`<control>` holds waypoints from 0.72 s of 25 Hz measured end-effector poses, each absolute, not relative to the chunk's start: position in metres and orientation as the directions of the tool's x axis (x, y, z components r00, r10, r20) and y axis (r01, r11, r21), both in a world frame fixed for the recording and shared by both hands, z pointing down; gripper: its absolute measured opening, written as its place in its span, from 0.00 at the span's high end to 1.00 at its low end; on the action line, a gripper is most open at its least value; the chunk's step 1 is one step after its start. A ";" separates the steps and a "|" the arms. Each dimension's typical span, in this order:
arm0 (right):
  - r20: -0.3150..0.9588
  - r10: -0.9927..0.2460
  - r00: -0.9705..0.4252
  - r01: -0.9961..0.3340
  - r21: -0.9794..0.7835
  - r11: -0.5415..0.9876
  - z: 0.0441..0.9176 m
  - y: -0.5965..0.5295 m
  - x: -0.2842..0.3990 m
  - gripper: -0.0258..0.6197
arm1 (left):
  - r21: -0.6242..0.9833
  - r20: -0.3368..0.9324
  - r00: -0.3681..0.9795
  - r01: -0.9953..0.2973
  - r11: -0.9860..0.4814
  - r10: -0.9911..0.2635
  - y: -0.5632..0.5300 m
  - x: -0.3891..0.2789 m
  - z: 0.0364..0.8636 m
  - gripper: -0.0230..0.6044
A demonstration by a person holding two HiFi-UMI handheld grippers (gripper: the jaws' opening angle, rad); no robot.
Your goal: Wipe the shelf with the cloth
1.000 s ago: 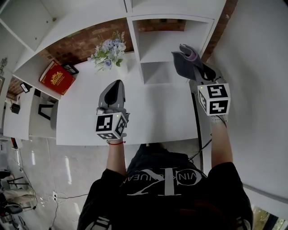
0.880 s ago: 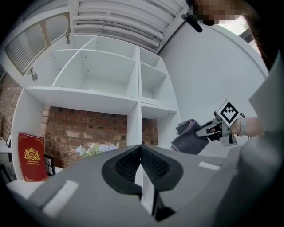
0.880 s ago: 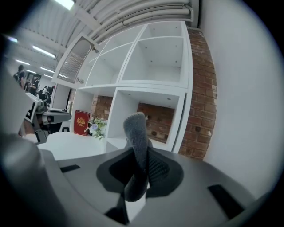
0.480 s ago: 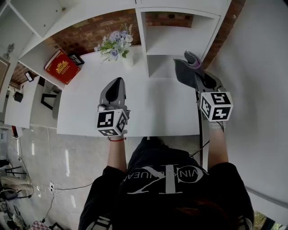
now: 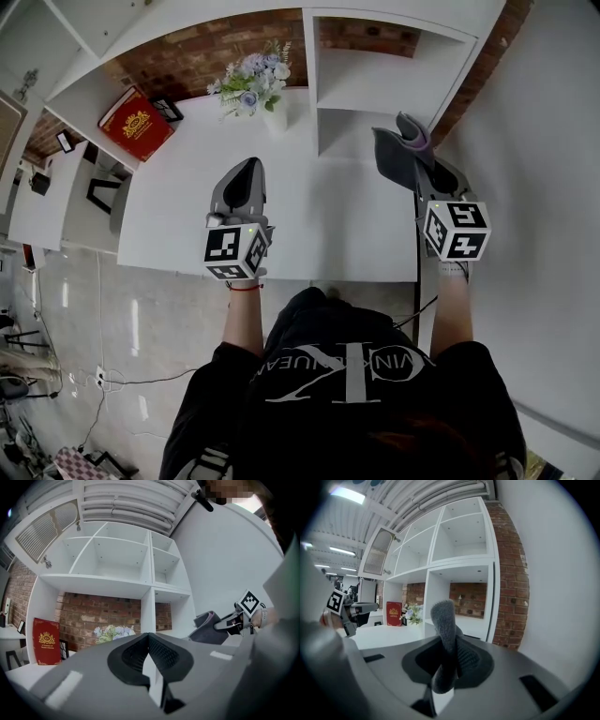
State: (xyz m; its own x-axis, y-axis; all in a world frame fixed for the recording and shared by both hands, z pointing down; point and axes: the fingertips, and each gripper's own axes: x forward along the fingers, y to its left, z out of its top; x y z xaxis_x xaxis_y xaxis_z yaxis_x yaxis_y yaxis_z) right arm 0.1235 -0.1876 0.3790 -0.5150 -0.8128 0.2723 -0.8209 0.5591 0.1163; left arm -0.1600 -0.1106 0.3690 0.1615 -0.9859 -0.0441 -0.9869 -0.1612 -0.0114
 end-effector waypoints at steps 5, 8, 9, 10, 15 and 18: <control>0.256 -0.812 -0.524 -0.821 0.101 0.561 0.378 -0.186 0.122 0.87 | -0.008 -0.045 0.173 -0.985 -0.173 -0.984 -0.117 -0.159 0.366 0.94; 0.246 -0.813 -0.527 -0.822 0.095 0.562 0.376 -0.184 0.121 0.87 | -0.003 -0.049 0.179 -0.984 -0.179 -0.983 -0.119 -0.160 0.363 0.94; 0.246 -0.813 -0.527 -0.823 0.091 0.561 0.376 -0.184 0.121 0.87 | 0.003 -0.050 0.181 -0.983 -0.181 -0.982 -0.120 -0.162 0.363 0.94; 0.246 -0.814 -0.527 -0.824 0.086 0.560 0.377 -0.183 0.121 0.87 | 0.010 -0.049 0.182 -0.983 -0.183 -0.982 -0.120 -0.163 0.362 0.94; 0.257 -0.813 -0.523 -0.832 0.054 0.553 0.382 -0.176 0.119 0.87 | 0.016 -0.030 0.196 -0.980 -0.197 -0.980 -0.120 -0.166 0.362 0.95; 0.261 -0.813 -0.521 -0.834 0.046 0.550 0.384 -0.172 0.115 0.87 | 0.017 -0.020 0.203 -0.979 -0.203 -0.979 -0.118 -0.170 0.364 0.94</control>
State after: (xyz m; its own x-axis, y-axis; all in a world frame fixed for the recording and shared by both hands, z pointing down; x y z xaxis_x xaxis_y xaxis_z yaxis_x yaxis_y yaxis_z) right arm 0.1152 -0.1723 0.3839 -0.5212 -0.8126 0.2609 -0.8341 0.5498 0.0459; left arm -0.1700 -0.1177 0.3636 0.2029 -0.9790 -0.0197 -0.9790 -0.2033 0.0166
